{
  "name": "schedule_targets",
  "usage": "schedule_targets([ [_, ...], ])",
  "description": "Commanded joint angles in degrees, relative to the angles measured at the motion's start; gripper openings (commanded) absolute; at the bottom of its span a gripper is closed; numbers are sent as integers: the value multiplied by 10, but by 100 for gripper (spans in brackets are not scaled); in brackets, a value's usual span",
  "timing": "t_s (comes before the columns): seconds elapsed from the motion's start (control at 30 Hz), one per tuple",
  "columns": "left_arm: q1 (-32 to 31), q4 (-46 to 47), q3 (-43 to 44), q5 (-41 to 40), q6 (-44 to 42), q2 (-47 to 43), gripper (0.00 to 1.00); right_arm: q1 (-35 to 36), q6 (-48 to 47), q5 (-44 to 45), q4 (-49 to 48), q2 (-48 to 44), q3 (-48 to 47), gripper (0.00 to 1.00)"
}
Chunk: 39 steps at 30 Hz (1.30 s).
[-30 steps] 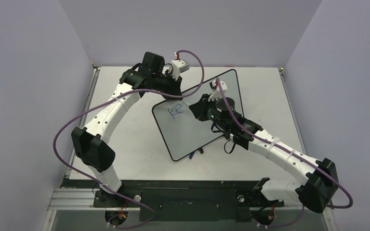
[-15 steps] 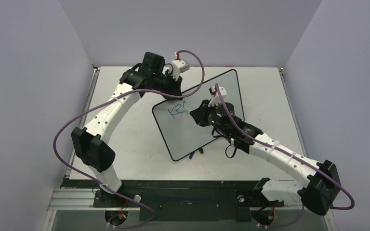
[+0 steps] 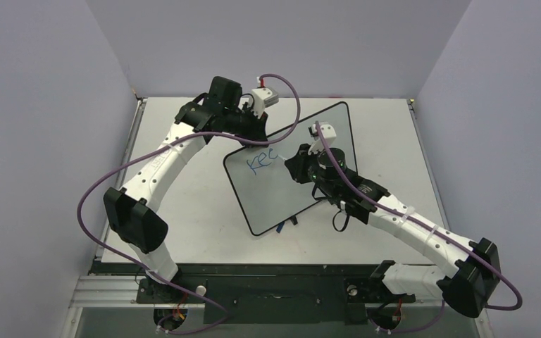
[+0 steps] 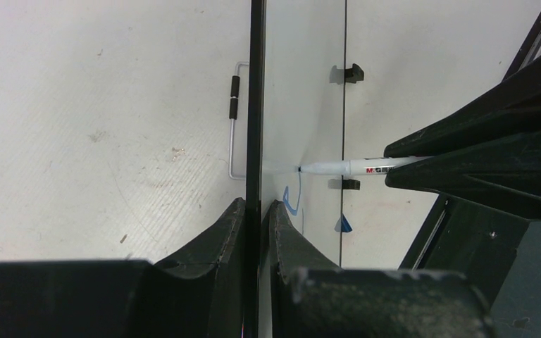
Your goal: Write a sentence on the whiteboard
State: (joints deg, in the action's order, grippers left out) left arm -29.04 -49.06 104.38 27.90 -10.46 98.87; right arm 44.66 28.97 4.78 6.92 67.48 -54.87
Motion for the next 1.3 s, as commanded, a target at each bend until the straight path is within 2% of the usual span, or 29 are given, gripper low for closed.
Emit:
schedule_targets([
  [0.0,-1,19,-2,-55,-25,-30,0,-5,-19,27,-6,-36,-30,0],
  [0.53,-2,23,-5,-62,-22,-29,0,-11,-8,11,-14,5,-75,0],
  [1.27,-3,27,-7,-64,-20,-37,0,-16,-9,14,-6,27,-51,0],
])
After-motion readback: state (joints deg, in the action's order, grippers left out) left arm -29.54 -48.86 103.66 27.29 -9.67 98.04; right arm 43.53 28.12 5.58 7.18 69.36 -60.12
